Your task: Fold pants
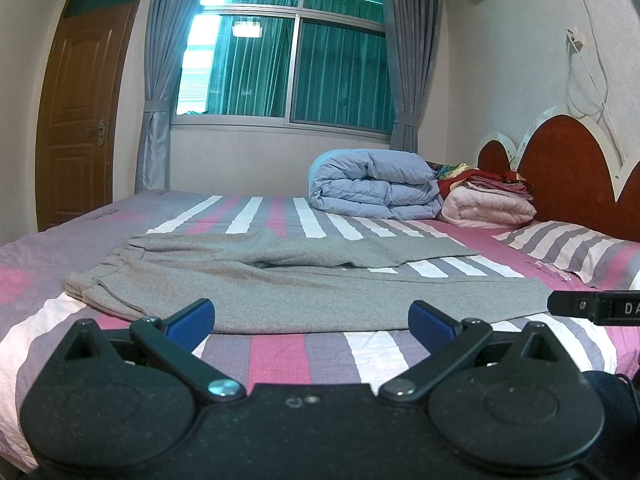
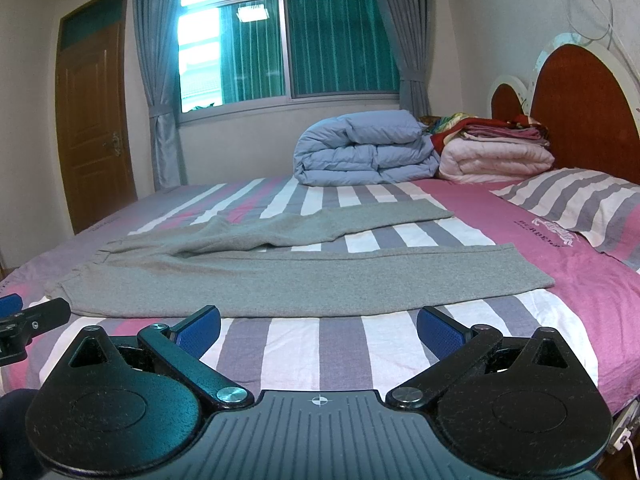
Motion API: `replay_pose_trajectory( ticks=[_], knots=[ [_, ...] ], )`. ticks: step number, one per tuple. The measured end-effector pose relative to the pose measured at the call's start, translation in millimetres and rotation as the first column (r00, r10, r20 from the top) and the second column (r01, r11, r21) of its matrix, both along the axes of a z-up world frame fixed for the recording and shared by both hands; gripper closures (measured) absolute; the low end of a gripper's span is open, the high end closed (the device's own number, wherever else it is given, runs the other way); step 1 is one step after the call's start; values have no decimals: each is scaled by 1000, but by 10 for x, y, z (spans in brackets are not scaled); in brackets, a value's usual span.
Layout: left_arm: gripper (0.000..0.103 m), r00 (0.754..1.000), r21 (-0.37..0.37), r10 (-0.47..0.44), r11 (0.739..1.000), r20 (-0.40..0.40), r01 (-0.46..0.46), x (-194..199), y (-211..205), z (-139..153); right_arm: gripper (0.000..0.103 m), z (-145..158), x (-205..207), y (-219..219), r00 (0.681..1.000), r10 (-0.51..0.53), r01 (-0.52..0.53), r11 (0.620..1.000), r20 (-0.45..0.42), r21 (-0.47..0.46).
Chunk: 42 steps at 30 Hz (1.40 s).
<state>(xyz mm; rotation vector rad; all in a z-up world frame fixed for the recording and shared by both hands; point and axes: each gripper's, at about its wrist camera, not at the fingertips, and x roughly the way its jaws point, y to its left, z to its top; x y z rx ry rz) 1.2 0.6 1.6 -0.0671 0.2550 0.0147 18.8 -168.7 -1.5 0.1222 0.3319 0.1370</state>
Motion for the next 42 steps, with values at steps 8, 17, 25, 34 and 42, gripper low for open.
replay_pose_trajectory(
  ticks=[8,17,25,34,42],
  knots=[
    [6,1000,1,0,1000,1,0,-5,-2,2,0,1,2,6,1000,-1,1,1000,0,0],
    [6,1000,3,0,1000,1,0,-4,-7,0,0,-1,4,6,1000,-1,1,1000,-1,-1],
    [6,1000,4,0,1000,1,0,-3,-10,-2,0,-2,6,10,1000,-2,2,1000,-1,-1],
    [6,1000,3,3,1000,2,-3,-6,-8,-21,0,-3,7,10,1000,-3,3,1000,-1,-1],
    [6,1000,-9,9,1000,2,-9,-8,13,-40,0,-3,9,9,1000,-3,3,1000,0,-1]
  ],
)
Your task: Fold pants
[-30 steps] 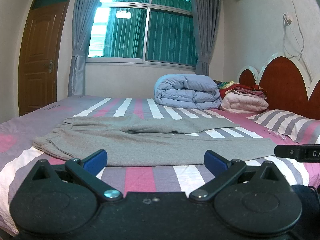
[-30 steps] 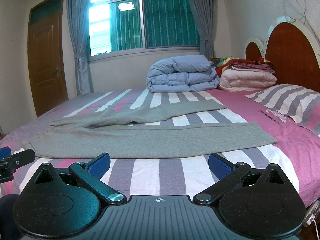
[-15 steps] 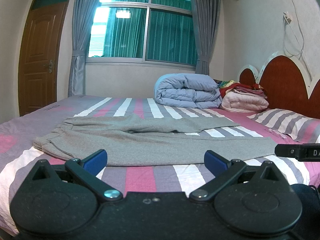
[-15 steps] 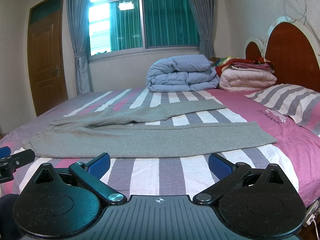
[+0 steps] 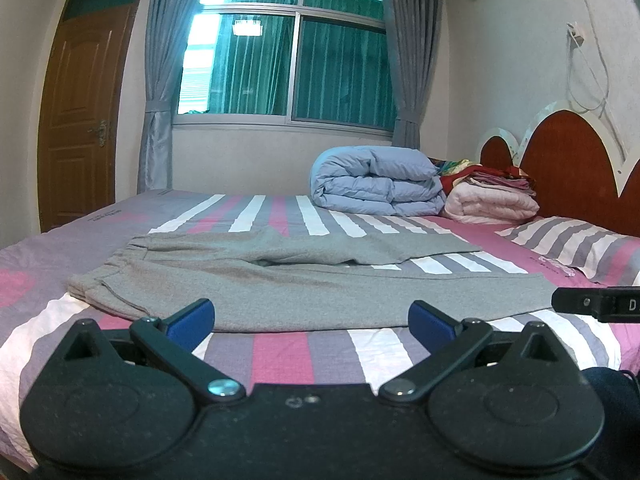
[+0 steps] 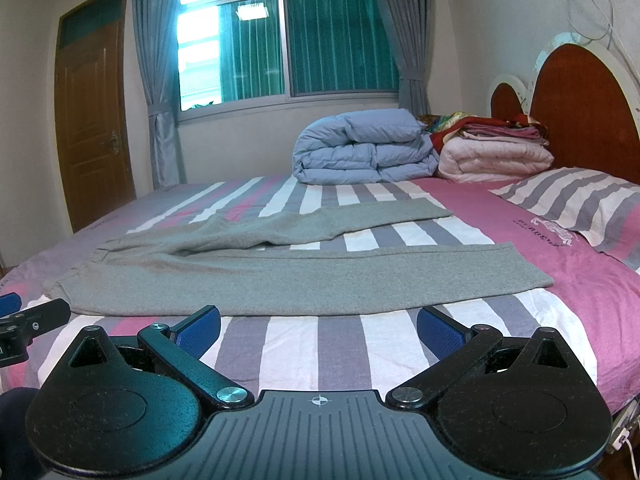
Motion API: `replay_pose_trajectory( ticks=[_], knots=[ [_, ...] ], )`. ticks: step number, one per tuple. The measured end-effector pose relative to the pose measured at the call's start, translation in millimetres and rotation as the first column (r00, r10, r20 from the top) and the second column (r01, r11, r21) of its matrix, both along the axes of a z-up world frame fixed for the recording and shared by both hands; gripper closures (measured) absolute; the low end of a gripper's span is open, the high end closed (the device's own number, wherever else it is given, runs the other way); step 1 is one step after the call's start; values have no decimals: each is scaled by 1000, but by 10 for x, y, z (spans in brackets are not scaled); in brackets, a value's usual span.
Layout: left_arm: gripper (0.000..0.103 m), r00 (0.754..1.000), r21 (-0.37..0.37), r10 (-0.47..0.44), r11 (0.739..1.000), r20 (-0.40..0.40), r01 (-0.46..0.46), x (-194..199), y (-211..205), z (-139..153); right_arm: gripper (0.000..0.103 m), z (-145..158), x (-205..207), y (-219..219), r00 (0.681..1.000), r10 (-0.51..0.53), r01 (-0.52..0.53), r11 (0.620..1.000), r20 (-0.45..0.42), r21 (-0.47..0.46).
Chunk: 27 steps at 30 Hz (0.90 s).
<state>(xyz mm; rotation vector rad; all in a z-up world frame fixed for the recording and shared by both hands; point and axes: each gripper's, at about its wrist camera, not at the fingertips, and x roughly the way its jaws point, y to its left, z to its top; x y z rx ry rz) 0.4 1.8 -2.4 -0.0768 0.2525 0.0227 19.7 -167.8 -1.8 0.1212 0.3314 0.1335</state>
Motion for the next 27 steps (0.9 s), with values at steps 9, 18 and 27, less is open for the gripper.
replay_pose_trajectory(
  ticks=[9,18,27],
  knots=[
    [6,1000,1,8,1000,-13,-8,-1,60,-38,0,2,7,-2,1000,-1,1,1000,-4,4],
    [6,997,-42,17,999,-75,-21,42,369,24,0,127,190,-48,988,153,-153,988,-21,-1],
    [6,995,5,68,998,-69,-68,581,1275,389,0,778,896,-75,946,316,-308,945,74,-107]
  ],
)
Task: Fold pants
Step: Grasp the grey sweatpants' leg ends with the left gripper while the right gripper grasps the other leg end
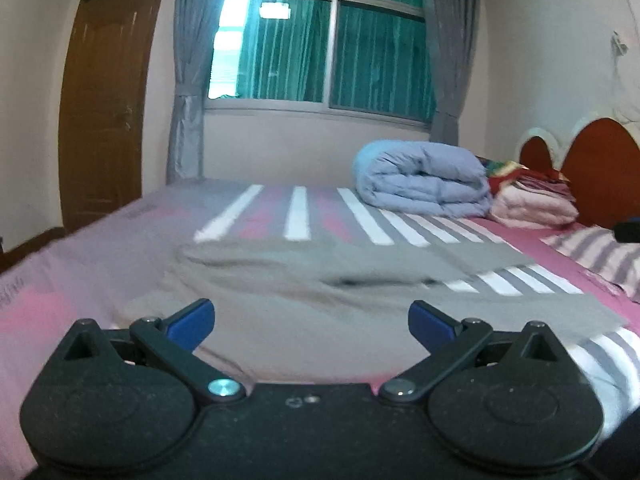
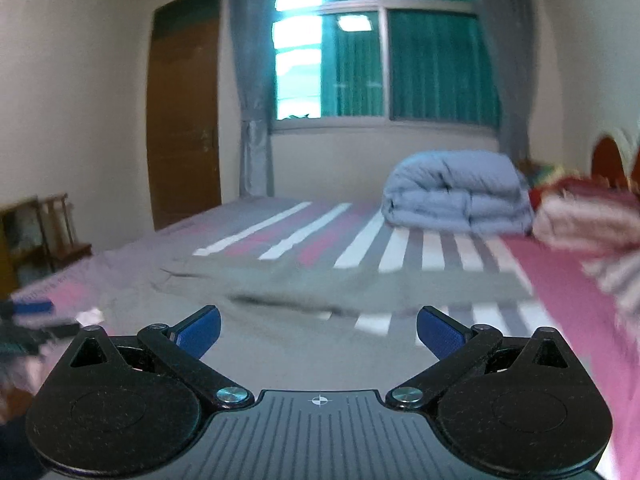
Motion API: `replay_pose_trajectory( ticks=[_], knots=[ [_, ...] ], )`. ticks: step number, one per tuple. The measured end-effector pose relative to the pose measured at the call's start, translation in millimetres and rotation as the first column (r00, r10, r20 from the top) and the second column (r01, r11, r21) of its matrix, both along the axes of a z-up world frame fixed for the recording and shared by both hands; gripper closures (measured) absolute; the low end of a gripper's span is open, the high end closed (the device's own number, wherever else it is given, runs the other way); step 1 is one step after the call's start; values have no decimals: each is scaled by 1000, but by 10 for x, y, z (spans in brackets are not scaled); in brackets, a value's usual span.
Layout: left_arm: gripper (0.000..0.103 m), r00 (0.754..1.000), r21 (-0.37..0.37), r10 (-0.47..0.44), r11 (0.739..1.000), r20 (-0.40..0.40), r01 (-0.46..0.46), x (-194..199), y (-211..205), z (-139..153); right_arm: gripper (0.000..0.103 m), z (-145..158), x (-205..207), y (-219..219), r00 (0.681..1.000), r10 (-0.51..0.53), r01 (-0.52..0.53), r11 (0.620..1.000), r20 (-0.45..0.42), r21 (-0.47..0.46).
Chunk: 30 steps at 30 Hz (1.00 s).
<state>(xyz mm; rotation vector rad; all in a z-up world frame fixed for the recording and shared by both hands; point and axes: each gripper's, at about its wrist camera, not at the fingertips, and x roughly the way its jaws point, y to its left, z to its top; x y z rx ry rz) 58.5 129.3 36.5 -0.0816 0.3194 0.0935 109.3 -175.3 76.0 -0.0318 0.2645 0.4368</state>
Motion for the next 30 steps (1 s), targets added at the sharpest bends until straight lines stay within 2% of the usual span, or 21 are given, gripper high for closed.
replay_pose_trajectory(
  ticks=[3,5,7,9,10,12,13,14,15,17,18,22,28,29,30],
  knots=[
    [6,1000,20,-8,1000,-24,8,266,414,119,0,135,411,30,1000,21,-21,999,8,-32],
    [6,996,32,-40,999,-78,43,510,669,160,0,198,642,65,1000,29,-29,999,8,-34],
    [6,991,85,-32,995,-133,44,776,901,173,0,237,865,177,998,20,-16,998,65,-60],
    [6,982,100,-57,992,-179,76,1076,1147,155,0,186,1131,334,991,41,-31,996,125,-82],
    [6,978,120,-49,990,-201,75,1256,1262,132,0,142,1314,442,993,56,-44,993,105,-111],
    [6,968,171,-34,982,-249,79,1610,1448,35,0,46,1745,707,994,108,-107,980,0,-169],
    [8,963,190,-17,979,-270,70,1771,1542,-17,0,-4,1960,822,992,124,-127,978,-28,-165],
    [17,959,207,-1,976,-284,62,1930,1630,-70,0,-54,2175,939,989,134,-141,977,-57,-160],
    [26,953,206,4,977,-303,62,2109,1723,-131,0,-109,2369,1050,988,138,-148,977,-74,-152],
    [36,938,153,-4,986,-346,61,2433,1913,-247,0,-221,2802,1280,983,145,-159,977,-110,-139],
    [37,930,120,-12,991,-368,61,2609,2011,-327,0,-283,3007,1378,980,148,-166,976,-132,-138],
    [51,917,74,-21,996,-399,55,3158,2272,-604,0,-565,3824,1760,967,157,-190,968,-199,-161],
    [50,895,102,-27,991,-445,81,3739,2387,-834,1,-851,4565,2137,935,247,-294,940,-253,-172],
    [50,894,106,-33,990,-446,89,3809,2407,-843,10,-890,4650,2195,930,263,-313,933,-255,-178],
    [50,894,101,-49,989,-445,105,3857,2429,-853,27,-929,4728,2260,924,276,-330,925,-264,-188]
  ],
)
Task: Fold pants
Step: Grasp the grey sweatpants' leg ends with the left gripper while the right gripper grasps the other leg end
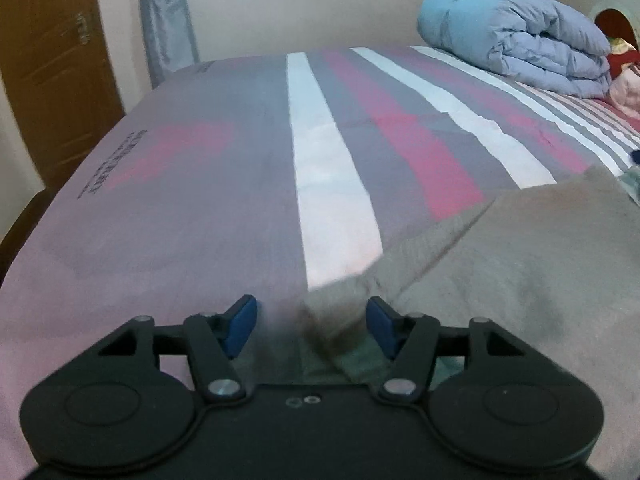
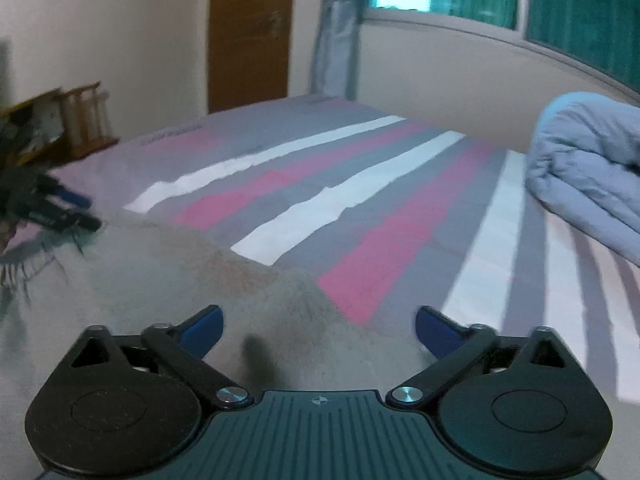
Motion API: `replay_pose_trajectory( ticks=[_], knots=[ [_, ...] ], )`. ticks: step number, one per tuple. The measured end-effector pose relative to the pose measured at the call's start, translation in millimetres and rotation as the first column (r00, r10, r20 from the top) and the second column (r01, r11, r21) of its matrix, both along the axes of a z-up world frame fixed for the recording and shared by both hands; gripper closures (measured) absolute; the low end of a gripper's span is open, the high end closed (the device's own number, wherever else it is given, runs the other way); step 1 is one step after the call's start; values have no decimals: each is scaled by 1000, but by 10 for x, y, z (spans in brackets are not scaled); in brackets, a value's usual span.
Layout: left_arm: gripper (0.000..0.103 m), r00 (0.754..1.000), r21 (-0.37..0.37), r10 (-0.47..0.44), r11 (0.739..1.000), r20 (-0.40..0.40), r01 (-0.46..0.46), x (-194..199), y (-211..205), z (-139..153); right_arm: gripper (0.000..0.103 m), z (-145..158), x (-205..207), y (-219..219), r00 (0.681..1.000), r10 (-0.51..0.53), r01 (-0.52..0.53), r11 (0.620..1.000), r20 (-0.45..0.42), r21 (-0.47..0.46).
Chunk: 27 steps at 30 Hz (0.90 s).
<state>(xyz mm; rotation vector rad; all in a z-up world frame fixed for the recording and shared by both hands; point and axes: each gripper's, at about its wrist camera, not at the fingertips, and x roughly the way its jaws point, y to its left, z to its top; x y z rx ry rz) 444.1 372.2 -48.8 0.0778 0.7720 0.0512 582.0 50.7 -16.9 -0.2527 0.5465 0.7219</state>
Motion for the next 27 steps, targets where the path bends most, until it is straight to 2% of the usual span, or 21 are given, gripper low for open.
replay_pose_trajectory(
  ticks=[2,5,7,8,9,11,13,14,15,16,19,23,27],
  knots=[
    [47,1000,-6,-28,1000,-10,28,61,-12,-16,40,-86,141,104,1000,23,-23,999,-20,-26],
    [47,999,-41,-49,998,-3,49,77,95,-21,40,-143,309,182,998,54,-55,998,-41,-26],
    [47,997,-96,-72,993,3,72,64,147,-28,40,-128,362,218,995,77,-78,997,-63,-9],
    [47,997,-94,-77,993,-4,76,85,147,-55,40,-120,390,234,992,94,-94,996,-81,-3],
    [49,997,-99,-80,992,-2,80,87,147,-79,40,-127,427,274,991,102,-104,994,-89,-17],
    [64,996,-142,-86,986,-1,85,123,141,-95,40,-213,509,383,986,108,-120,989,-129,-85],
    [71,994,-108,-109,988,14,110,115,90,-104,48,-330,554,457,982,111,-131,983,-153,-129],
    [79,992,-110,-120,986,26,122,96,91,-96,59,-356,539,462,981,117,-137,983,-155,-125],
    [82,992,-113,-119,986,39,122,86,123,-78,77,-355,512,455,980,116,-136,984,-159,-118],
    [82,991,-113,-123,985,58,129,51,147,-52,86,-337,492,438,981,111,-129,986,-158,-106],
    [84,980,-94,-149,982,132,162,-113,172,65,92,-207,305,375,990,106,-115,989,-96,-97],
    [84,958,-99,-165,976,233,192,-398,203,325,93,109,-119,213,994,107,-107,992,-10,-66],
    [84,926,-73,-215,966,311,249,-818,142,589,93,439,-697,78,991,120,-114,990,67,-80]
  ],
)
